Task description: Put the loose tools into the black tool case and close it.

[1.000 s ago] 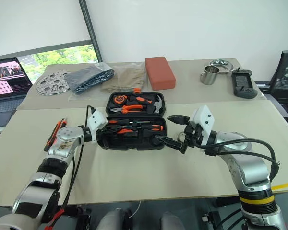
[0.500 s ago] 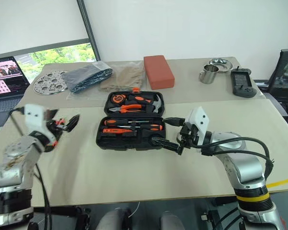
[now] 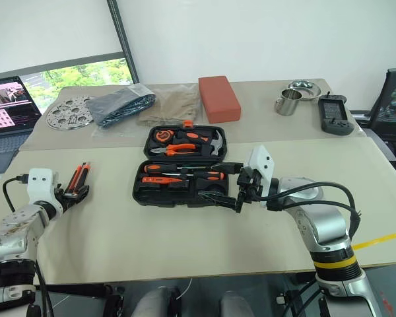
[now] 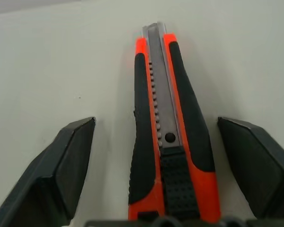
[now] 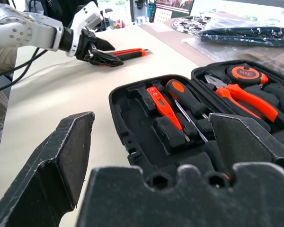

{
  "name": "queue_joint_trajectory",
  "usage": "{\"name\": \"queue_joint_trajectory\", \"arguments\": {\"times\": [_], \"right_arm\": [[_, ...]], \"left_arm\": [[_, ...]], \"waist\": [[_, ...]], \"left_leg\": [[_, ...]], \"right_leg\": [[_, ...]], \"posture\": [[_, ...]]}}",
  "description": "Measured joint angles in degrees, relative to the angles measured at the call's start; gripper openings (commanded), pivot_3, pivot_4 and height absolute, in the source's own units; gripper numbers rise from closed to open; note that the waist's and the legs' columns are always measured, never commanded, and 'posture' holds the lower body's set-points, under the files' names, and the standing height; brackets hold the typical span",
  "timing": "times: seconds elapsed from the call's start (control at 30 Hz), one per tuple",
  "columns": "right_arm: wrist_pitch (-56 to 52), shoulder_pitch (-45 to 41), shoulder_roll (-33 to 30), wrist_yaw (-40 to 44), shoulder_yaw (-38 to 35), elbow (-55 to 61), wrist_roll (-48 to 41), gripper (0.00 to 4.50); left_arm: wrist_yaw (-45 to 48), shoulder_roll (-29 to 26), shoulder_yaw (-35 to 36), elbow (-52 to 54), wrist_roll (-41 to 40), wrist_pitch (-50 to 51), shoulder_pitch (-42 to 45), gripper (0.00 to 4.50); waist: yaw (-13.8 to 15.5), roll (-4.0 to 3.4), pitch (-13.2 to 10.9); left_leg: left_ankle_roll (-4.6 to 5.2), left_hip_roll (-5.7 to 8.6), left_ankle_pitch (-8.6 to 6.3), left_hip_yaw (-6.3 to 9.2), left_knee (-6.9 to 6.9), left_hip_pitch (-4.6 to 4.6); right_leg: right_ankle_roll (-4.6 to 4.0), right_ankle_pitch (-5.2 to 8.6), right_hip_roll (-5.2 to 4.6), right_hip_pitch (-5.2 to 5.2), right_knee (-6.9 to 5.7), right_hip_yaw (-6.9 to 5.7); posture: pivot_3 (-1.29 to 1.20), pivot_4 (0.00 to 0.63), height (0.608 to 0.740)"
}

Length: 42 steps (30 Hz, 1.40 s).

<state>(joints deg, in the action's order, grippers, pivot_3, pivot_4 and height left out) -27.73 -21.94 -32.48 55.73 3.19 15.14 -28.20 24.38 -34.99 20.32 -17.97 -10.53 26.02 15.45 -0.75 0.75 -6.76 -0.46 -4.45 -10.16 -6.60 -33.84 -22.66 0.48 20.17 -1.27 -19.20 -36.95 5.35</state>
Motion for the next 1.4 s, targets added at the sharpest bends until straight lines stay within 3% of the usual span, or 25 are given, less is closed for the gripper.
{"name": "queue_joint_trajectory", "arguments": {"times": [0.13, 0.17, 0.4, 0.6, 0.73, 0.87, 0.97, 1.17, 1.4], "right_arm": [[0.08, 0.26, -0.54, -0.13, -0.34, 0.04, 0.02, 4.50], [0.09, 0.38, -0.55, -0.22, -0.51, 0.04, 0.02, 4.50], [0.09, 1.95, -0.62, -1.00, -1.63, 0.59, -0.02, 4.50], [0.09, 2.51, -0.65, -1.88, -2.18, 0.94, -0.06, 4.50], [0.09, 3.29, -0.84, -2.15, -2.69, 1.64, -0.09, 4.50], [0.08, 3.90, -1.16, -2.54, -3.31, 1.88, -0.08, 4.50], [0.04, 5.30, -2.17, -3.40, -4.52, 3.32, -0.14, 4.50], [-0.03, 10.31, -5.56, -3.42, -7.69, 6.37, -0.29, 4.50], [-0.05, 14.21, -7.98, -3.67, -12.10, 8.92, -2.34, 4.50]], "left_arm": [[1.73, -0.50, -0.35, -3.29, -1.04, -0.33, 1.49, 1.83], [1.72, -0.42, 0.08, -3.45, -1.55, 0.18, 1.62, 1.74], [2.96, 0.82, 2.32, -5.07, -4.50, -3.18, 1.86, 1.75], [26.51, -2.37, -2.66, 0.01, -11.48, -9.57, 6.54, 1.75], [43.58, -6.57, -11.43, 1.96, -11.56, -14.27, 16.76, 1.75], [55.14, -6.04, -22.35, -0.96, -6.75, -20.97, 22.59, 1.75], [63.95, -4.05, -31.73, -8.90, -0.17, -30.09, 27.56, 1.75], [67.57, -1.59, -36.72, -24.61, 6.63, -41.45, 35.30, 1.75], [66.03, 1.54, -37.55, -34.26, 11.45, -46.97, 38.56, 1.75]], "waist": [[-0.17, -0.04, 0.02], [-0.20, -0.04, 0.03], [-0.09, 0.00, 0.00], [0.45, 0.16, -0.08], [0.40, 0.06, -0.02], [-0.11, -0.05, 0.02], [-0.25, -0.04, 0.00], [-0.10, 0.02, -0.05], [-0.13, 0.03, -0.05]], "left_leg": [[0.00, -0.03, 0.00, -0.05, 0.02, 0.20], [0.00, -0.04, 0.00, -0.06, 0.02, 0.22], [-0.02, -0.04, 0.01, -0.06, 0.01, 0.16], [-0.08, 0.00, 0.05, -0.05, -0.03, -0.15], [-0.05, 0.12, 0.04, -0.12, -0.01, -0.15], [-0.01, 0.15, 0.01, -0.13, -0.03, -0.17], [-0.01, 0.14, 0.01, -0.16, -0.03, -0.19], [0.11, 0.16, -0.05, -0.05, -0.08, -0.29], [0.17, 0.20, -0.08, -0.01, -0.11, -0.30]], "right_leg": [[0.00, 0.00, 0.00, 0.10, -0.06, 0.03], [0.00, 0.00, 0.00, 0.10, -0.08, 0.03], [0.00, 0.00, 0.00, 0.07, -0.08, 0.02], [-0.01, -0.01, -0.02, -0.06, 0.03, -0.28], [-0.01, -0.01, 0.00, -0.01, 0.13, -0.23], [-0.01, 0.00, 0.08, -0.03, 0.17, -0.12], [-0.01, 0.00, 0.13, -0.06, 0.19, -0.06], [0.01, 0.01, 0.12, -0.10, 0.21, 0.02], [0.03, 0.02, 0.12, -0.09, 0.19, 0.03]], "posture": [[0.00, 0.150, 0.740], [0.00, 0.150, 0.740], [0.00, 0.150, 0.740], [0.00, 0.150, 0.740], [0.00, 0.150, 0.740], [0.00, 0.150, 0.740], [0.00, 0.150, 0.740], [0.00, 0.150, 0.740], [0.00, 0.150, 0.740]]}}
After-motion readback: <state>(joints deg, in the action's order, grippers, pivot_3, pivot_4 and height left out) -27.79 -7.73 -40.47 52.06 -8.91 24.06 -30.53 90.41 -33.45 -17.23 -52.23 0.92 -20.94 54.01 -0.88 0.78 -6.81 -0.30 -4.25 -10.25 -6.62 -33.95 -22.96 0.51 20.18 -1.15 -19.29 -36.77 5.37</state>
